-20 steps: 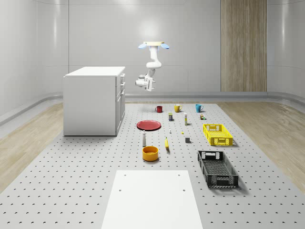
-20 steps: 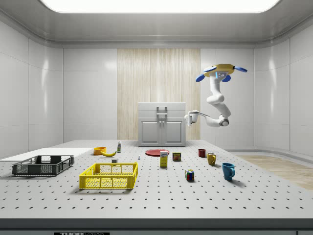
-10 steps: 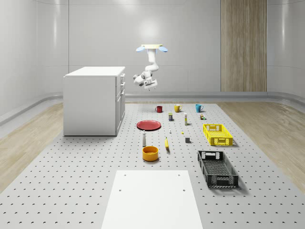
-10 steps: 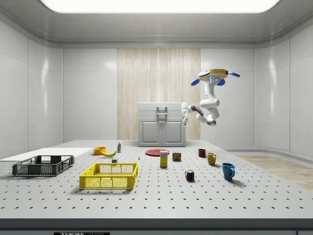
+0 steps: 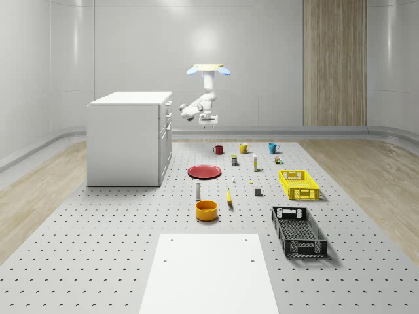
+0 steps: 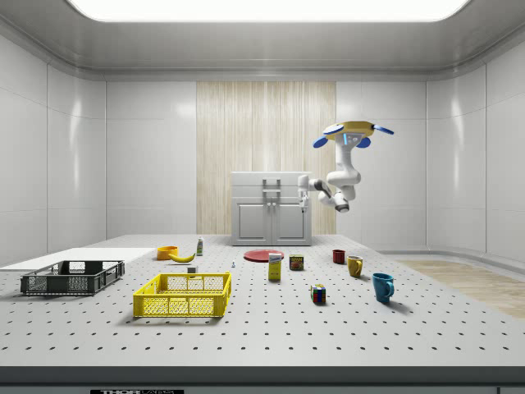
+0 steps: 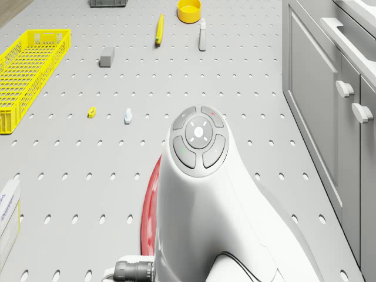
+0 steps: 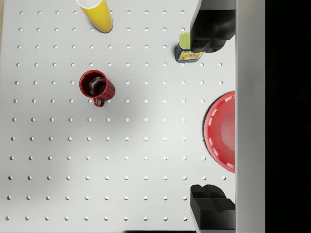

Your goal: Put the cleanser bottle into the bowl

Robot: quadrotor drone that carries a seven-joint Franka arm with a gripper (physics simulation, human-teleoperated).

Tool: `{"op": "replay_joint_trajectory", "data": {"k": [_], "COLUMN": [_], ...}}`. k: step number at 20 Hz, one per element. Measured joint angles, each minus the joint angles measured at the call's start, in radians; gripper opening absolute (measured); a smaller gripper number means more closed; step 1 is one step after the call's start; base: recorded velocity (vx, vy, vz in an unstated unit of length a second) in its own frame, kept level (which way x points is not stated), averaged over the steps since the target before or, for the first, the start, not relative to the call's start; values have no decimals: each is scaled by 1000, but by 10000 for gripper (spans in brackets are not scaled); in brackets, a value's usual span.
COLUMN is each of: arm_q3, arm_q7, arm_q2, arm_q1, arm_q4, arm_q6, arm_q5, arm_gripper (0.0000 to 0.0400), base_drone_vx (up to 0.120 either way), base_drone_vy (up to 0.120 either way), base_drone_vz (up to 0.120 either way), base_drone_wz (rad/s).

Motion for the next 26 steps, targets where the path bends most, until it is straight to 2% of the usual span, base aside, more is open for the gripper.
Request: {"op": "replay_joint_trajectory", "data": {"k": [4,9,15,26], "arm_q3": [15,28,41,59], "arm_q7": [19,34,48,67], "arm_q2": [-25,-54,-86,-141], "arm_q1": [-25,-44,-60,-80], "arm_q4": [0,1,3,7], "arm_q6": [8,26,52,101], "arm_q5": [4,14,30,59], "arm_gripper": [400,400,400,400], "base_drone_vx": [120,120,120,120], "base_drone_vy": [0,0,0,0], "base_drone_vz": [-80,0,-113,0], "base_drone_wz": [0,0,0,0]}}
